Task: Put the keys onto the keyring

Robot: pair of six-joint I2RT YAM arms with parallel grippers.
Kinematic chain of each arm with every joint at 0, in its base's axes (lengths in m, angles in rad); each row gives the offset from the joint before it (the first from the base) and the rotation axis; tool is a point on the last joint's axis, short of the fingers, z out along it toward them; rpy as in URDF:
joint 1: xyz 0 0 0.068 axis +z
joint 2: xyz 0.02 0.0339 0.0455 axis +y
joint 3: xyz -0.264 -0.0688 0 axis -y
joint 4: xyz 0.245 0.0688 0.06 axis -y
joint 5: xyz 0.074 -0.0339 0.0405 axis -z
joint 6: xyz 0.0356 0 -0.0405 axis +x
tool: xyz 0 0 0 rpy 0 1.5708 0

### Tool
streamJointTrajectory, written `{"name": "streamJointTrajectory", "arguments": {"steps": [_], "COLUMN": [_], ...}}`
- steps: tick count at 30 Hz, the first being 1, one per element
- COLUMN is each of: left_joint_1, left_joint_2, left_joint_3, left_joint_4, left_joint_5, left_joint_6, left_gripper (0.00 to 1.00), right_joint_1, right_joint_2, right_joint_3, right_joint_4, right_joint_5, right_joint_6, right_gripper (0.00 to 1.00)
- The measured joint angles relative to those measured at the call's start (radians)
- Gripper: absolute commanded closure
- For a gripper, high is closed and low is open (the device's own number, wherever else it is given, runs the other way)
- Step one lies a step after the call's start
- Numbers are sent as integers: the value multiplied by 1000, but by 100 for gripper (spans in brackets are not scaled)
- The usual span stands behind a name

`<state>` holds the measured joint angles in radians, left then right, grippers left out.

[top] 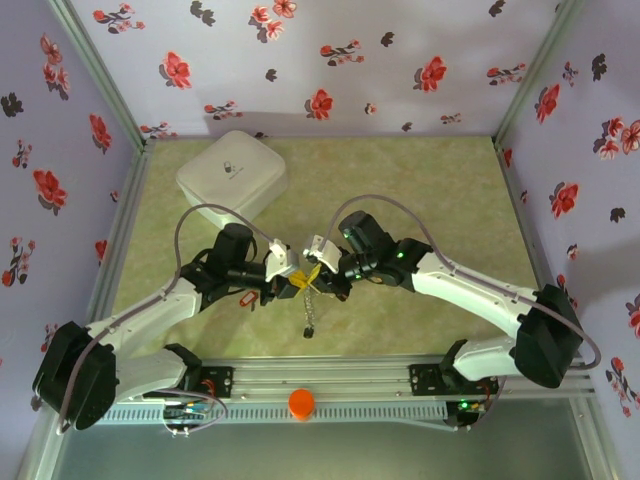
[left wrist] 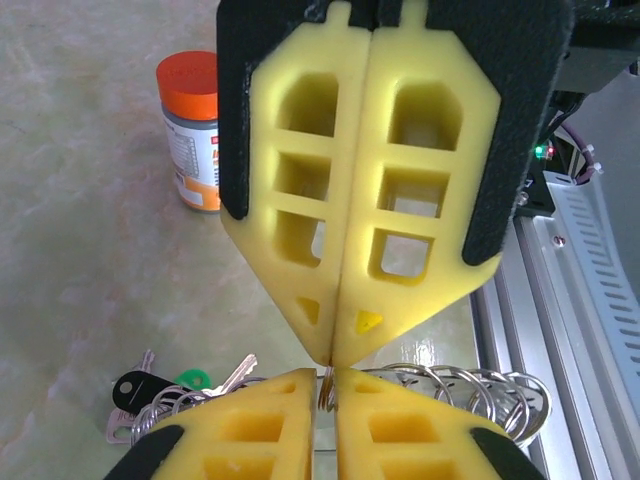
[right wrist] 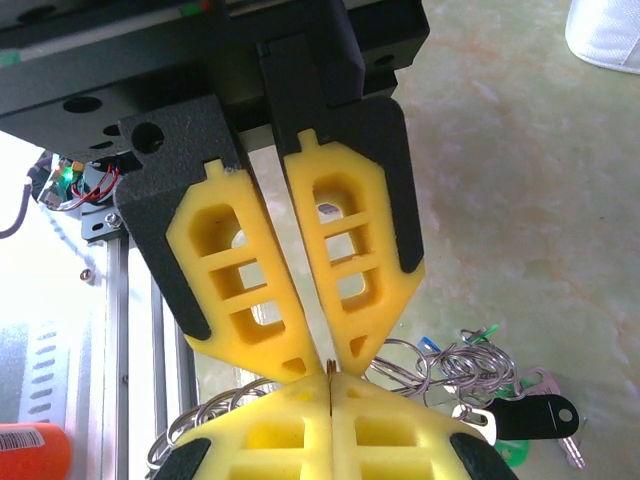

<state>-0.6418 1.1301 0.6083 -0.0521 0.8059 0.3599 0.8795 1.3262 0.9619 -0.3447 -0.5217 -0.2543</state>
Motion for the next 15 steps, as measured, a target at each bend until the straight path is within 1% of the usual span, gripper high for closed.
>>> {"name": "streamJointTrajectory", "arguments": {"steps": [2, 4, 7, 8, 9, 10, 11, 13, 15], "left_joint_1": [0, 0, 0, 0, 0, 0, 0, 0, 0], "left_joint_2": [0, 0, 0, 0, 0, 0, 0, -2, -10], "left_joint_3": [0, 0, 0, 0, 0, 0, -2, -20, -60], "left_joint_4": [-1, -6, -8, -8, -8, -6, 1, 40, 118], "left_joint_5": [-1, 0, 0, 0, 0, 0, 0, 0, -3], "left_joint_6": [2, 7, 14, 14, 14, 14, 14, 10, -13], "left_gripper": [94, 100, 100, 100, 100, 100, 100, 100, 100], "right_joint_1": [1, 2, 2, 2, 2, 2, 2, -3, -16], "right_joint_2": [3, 4, 4, 4, 3, 2, -4, -38, -101], "right_joint_3": [0, 0, 0, 0, 0, -2, -10, -45, -109], "right_joint_4": [3, 3, 4, 5, 8, 11, 31, 95, 164], "right_joint_5": [1, 1, 1, 1, 2, 7, 16, 32, 42], "right_joint_6": [0, 2, 4, 4, 8, 17, 26, 44, 61], "right_gripper": [100, 100, 100, 98, 86, 77, 72, 68, 67]}}
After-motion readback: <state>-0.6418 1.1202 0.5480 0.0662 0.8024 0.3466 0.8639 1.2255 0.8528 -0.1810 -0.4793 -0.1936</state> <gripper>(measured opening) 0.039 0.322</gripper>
